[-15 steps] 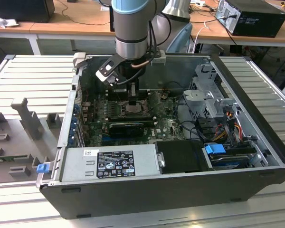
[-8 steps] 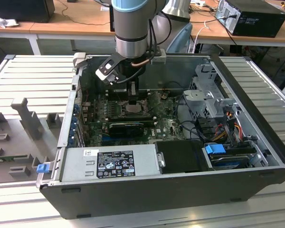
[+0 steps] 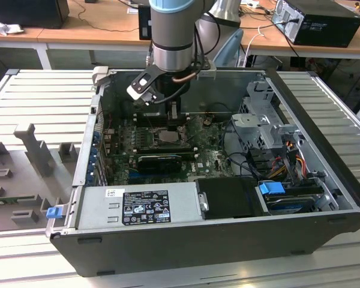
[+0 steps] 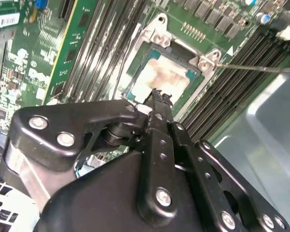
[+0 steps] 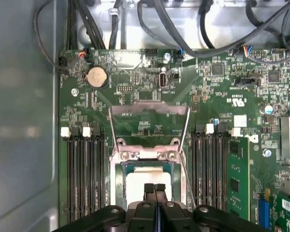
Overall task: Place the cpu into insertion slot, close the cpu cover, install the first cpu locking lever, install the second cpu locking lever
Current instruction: 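Close the cpu cover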
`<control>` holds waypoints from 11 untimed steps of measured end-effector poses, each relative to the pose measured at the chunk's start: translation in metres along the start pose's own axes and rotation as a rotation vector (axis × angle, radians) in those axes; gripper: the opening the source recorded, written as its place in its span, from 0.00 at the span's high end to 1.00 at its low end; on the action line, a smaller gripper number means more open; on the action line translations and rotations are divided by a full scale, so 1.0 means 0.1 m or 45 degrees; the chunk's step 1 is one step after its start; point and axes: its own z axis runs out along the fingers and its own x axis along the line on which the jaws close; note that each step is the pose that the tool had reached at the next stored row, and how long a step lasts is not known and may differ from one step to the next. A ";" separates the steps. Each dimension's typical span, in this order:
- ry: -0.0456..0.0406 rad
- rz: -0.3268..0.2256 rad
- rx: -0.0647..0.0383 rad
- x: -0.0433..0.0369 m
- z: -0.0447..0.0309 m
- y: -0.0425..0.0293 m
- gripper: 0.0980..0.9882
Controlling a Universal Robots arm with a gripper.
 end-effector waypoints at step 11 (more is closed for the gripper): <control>0.000 0.000 0.011 0.004 -0.067 0.200 0.99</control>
